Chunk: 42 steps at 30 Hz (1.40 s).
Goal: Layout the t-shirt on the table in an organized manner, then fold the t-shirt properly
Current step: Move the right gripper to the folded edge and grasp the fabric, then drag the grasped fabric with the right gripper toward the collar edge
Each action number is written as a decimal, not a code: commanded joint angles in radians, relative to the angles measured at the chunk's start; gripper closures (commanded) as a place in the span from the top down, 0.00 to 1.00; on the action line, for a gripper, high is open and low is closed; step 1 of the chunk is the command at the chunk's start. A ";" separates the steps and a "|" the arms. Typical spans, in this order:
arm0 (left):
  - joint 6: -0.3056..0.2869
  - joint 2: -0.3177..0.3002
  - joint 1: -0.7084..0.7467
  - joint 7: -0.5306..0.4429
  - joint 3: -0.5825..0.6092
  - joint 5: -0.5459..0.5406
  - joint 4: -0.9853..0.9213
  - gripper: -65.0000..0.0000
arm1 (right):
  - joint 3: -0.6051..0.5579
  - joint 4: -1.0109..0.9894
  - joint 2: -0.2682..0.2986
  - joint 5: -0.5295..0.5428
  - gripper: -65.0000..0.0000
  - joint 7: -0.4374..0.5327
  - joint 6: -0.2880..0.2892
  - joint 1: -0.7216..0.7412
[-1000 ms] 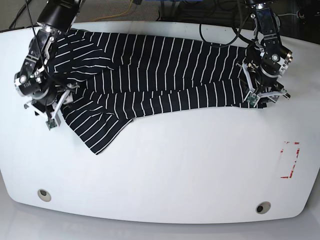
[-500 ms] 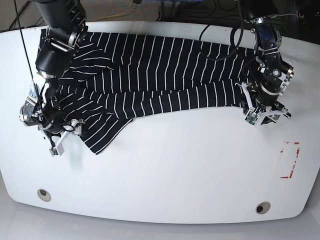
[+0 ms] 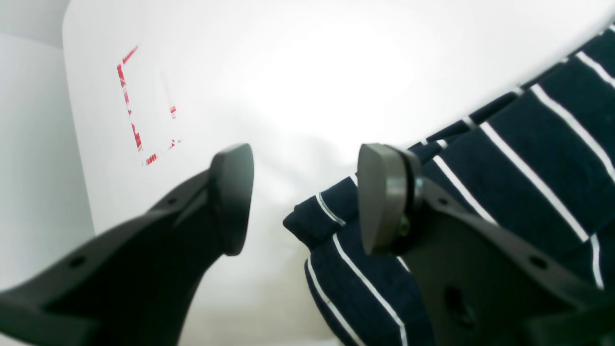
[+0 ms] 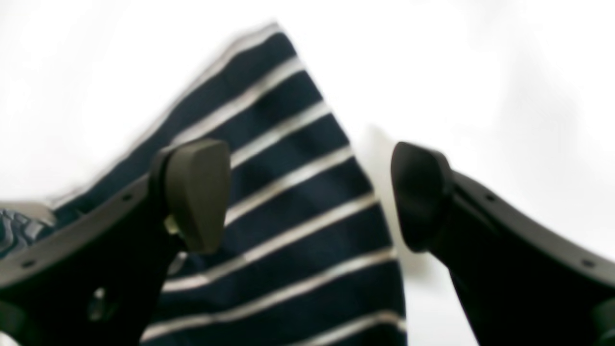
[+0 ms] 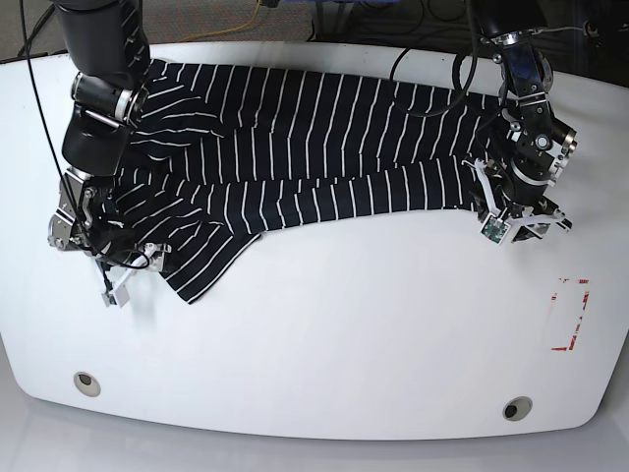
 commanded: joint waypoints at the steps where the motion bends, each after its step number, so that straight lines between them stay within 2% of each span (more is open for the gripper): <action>1: 0.010 -0.007 -0.012 -0.019 -0.002 -0.006 0.018 0.49 | 0.002 0.015 0.022 0.016 0.77 0.017 0.006 0.025; 6: 0.010 -0.007 -0.012 -0.019 -0.002 -0.006 0.018 0.49 | -0.001 0.016 0.019 0.024 0.77 0.017 0.006 -0.007; 13: 0.010 -0.007 -0.012 -0.019 -0.002 -0.006 0.018 0.49 | -0.001 0.026 -0.014 0.024 0.77 0.012 0.006 -0.038; 15: 0.010 -0.007 -0.012 -0.019 0.000 -0.006 0.018 0.49 | -0.002 0.052 -0.015 0.026 0.74 0.012 0.006 -0.053; 20: 0.010 -0.007 -0.012 -0.019 0.000 -0.006 0.016 0.49 | -0.051 0.130 -0.043 0.026 0.64 -0.019 0.006 -0.087; 26: 0.010 -0.007 -0.012 -0.020 0.000 -0.006 0.016 0.49 | -0.065 0.159 -0.049 0.026 0.51 -0.034 0.006 -0.089; 30: 0.010 -0.007 -0.012 -0.020 0.000 -0.006 0.016 0.49 | -0.065 0.159 -0.049 0.026 0.36 -0.034 0.006 -0.089; 35: 0.010 -0.007 -0.012 -0.020 0.000 -0.006 0.016 0.49 | -0.068 0.162 -0.049 0.026 0.08 -0.034 0.006 -0.087; 37: 0.010 -0.007 -0.012 -0.020 0.000 -0.006 0.016 0.49 | -0.068 0.164 -0.047 0.026 0.00 -0.039 0.006 -0.086; 42: 0.010 -0.007 -0.012 -0.020 0.000 -0.004 0.015 0.49 | -0.065 0.204 -0.046 0.027 0.00 -0.097 0.006 -0.081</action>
